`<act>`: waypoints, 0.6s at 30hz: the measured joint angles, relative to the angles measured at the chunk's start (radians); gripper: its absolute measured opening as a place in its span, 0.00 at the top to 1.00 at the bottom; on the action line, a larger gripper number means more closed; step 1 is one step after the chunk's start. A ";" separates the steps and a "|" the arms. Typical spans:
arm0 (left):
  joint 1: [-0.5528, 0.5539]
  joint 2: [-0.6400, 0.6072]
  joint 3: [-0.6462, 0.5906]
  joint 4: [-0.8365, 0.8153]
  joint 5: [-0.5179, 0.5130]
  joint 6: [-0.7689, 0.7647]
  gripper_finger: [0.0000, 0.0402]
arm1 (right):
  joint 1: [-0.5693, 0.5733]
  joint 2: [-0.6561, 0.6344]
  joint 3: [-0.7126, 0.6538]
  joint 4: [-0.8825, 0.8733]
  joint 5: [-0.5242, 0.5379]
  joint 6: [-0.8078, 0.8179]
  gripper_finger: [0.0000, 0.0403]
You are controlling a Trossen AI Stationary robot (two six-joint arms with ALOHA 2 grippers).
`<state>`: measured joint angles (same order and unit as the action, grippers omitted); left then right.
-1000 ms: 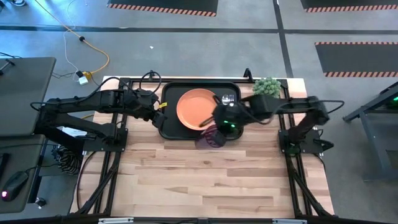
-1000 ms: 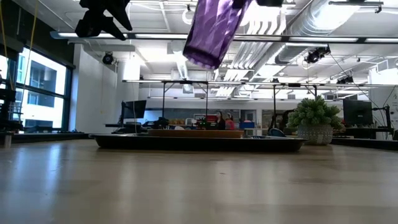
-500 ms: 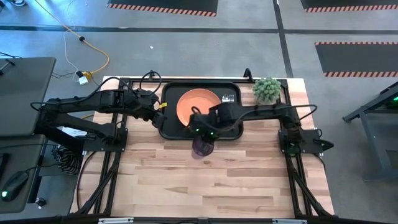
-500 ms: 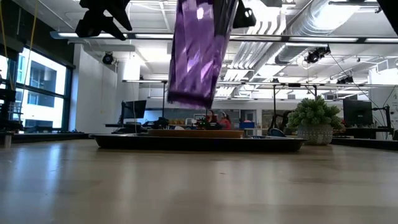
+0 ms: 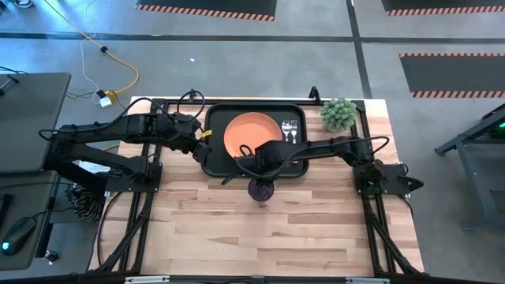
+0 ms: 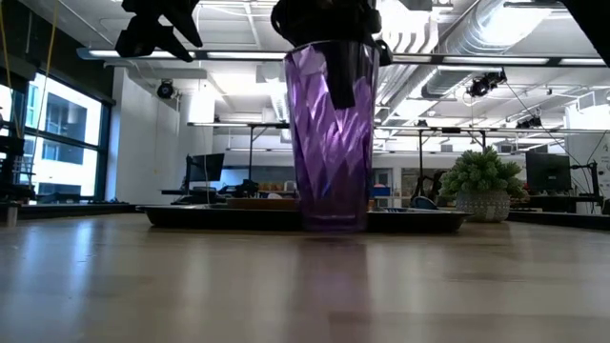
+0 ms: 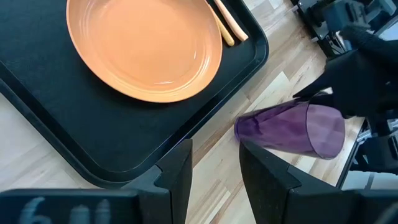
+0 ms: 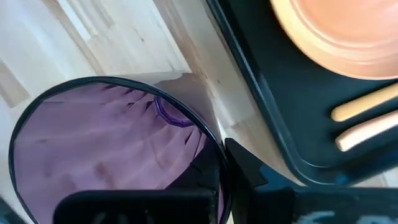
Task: Pick and place plate/cup/fork/spoon on tray
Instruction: Put the purple glass on the black serving tray to the top left of the orange plate
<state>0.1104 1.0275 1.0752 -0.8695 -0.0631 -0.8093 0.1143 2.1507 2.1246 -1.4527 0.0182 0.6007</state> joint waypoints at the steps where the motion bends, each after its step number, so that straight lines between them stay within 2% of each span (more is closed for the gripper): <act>1: 0.000 0.000 0.000 -0.001 0.000 0.000 0.70 | 0.000 0.003 0.000 -0.002 0.008 0.000 1.00; 10: 0.000 0.000 0.000 -0.002 0.000 0.000 0.70 | 0.000 0.015 0.000 0.004 0.024 -0.026 1.00; 18: 0.000 0.000 0.000 -0.002 0.000 0.001 0.70 | 0.000 0.015 0.000 0.004 -0.018 -0.043 1.00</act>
<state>0.1104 1.0275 1.0752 -0.8713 -0.0631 -0.8087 0.1139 2.1662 2.1246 -1.4483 -0.0002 0.5576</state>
